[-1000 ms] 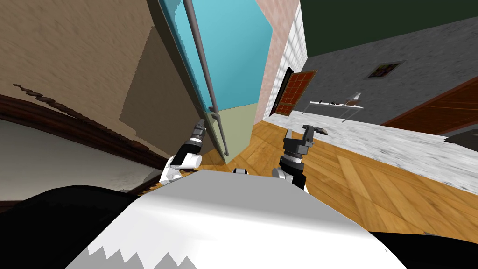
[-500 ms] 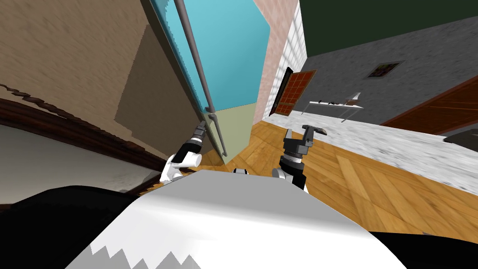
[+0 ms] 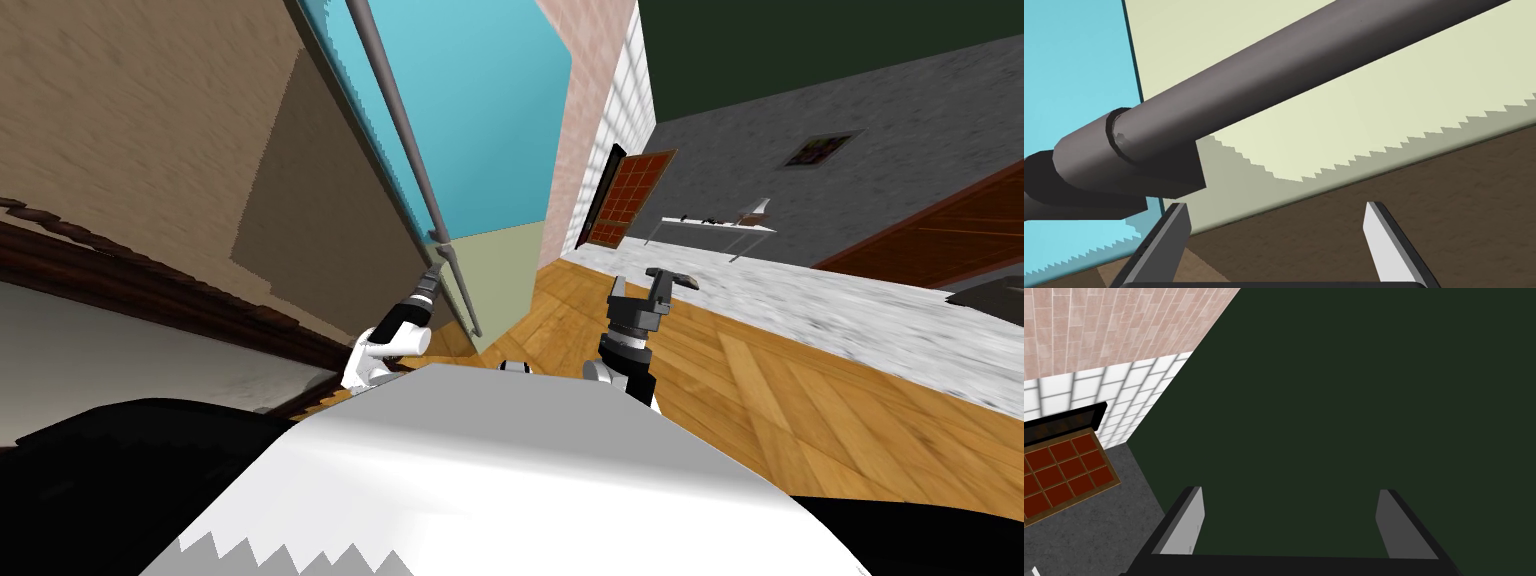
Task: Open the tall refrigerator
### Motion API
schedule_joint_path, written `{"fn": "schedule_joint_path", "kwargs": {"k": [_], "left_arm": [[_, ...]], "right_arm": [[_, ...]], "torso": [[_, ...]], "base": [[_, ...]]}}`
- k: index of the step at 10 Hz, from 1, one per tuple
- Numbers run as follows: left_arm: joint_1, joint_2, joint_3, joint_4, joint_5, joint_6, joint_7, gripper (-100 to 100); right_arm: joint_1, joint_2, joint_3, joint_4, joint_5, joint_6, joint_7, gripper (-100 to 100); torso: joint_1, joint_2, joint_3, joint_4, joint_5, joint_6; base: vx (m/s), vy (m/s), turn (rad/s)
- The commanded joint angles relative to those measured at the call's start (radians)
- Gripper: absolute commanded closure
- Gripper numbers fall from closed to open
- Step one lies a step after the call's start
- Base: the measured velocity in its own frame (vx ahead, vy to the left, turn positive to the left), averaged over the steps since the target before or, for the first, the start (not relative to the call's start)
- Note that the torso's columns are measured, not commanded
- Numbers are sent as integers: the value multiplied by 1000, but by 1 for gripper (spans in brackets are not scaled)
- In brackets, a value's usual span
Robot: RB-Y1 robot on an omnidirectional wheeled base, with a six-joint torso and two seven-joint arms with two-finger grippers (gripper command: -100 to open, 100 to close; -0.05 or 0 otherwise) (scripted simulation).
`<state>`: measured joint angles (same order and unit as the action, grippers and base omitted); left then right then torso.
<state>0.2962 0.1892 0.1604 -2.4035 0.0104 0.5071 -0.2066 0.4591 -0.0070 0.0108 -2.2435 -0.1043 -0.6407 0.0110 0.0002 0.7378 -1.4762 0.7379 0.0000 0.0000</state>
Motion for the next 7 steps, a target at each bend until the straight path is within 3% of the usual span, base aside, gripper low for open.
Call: {"fn": "schedule_joint_path", "kwargs": {"k": [1,7], "left_arm": [[-9,5,6,0,-4,56,-5,-100],[-34,29,23,-31,-17,205,-19,-100]], "right_arm": [[0,0,0,0,0,0,0,0],[0,0,0,0,0,0,0,0]], "torso": [[0,1,1,0,0,0],[-1,-1,0,-1,0,1]], "base": [[18,-39,-1],[21,-41,0]]}}
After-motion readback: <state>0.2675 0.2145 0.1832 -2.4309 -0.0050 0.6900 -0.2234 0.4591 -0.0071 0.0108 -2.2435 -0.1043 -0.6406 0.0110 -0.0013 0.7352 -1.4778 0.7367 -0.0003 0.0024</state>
